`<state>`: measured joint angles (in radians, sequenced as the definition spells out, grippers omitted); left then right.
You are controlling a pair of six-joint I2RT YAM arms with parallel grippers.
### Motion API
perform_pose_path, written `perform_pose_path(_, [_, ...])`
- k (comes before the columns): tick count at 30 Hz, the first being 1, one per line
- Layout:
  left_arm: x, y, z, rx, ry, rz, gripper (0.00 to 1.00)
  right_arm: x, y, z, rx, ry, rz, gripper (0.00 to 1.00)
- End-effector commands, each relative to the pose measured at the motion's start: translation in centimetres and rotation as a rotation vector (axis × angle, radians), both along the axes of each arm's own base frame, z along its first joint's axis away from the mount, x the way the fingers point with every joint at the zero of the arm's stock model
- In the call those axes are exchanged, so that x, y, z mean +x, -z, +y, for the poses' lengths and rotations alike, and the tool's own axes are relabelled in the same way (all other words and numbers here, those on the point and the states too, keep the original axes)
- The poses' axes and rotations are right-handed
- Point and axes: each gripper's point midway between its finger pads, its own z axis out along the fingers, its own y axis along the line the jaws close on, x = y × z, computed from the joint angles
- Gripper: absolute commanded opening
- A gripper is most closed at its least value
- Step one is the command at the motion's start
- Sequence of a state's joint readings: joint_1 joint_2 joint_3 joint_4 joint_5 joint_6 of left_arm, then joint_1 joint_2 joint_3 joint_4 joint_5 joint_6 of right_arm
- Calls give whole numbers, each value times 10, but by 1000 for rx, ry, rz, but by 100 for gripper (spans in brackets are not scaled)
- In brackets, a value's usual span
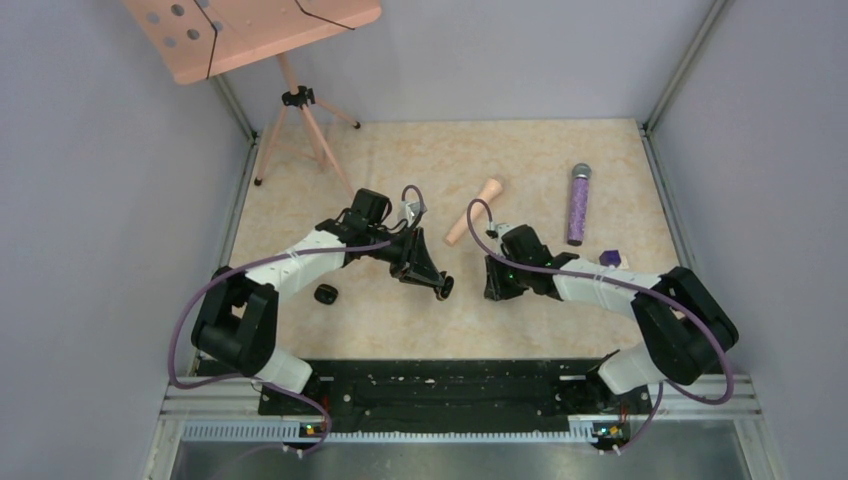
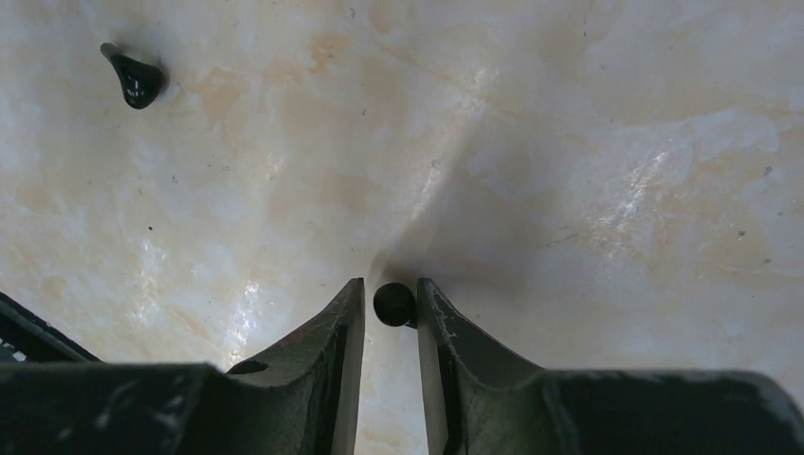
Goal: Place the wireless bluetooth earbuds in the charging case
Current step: Move the right earbud to the center of the board.
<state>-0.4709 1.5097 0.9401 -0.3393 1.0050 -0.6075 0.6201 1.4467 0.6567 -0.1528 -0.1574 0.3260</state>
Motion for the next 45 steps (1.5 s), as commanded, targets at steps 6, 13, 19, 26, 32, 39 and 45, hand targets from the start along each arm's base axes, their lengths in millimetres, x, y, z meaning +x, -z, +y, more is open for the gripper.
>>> perform_pose_path(6, [0,-12,0,-28,7,-39,0,16,-32,7,16,20,-92,19])
perform_pose_path(13, [0,-12,0,-29,8,-39,0,22,-54,4,30,51,-151,17])
perform_pose_path(19, [0,-12,0,-30,9,-42,0,42,-86,-11,31,160,-308,15])
perform_pose_path(26, [0,-14,0,-33,13,-47,0,44,-94,-14,150,194,-456,41])
perform_pose_path(32, [1,-13,0,-30,12,-43,0,31,-76,-2,184,134,-374,52])
perform_pose_path(39, [1,-16,0,-30,11,-46,0,46,-95,-18,107,210,-430,46])
perform_pose_path(45, [1,-16,0,-30,10,-47,0,50,-70,-27,-56,180,-352,44])
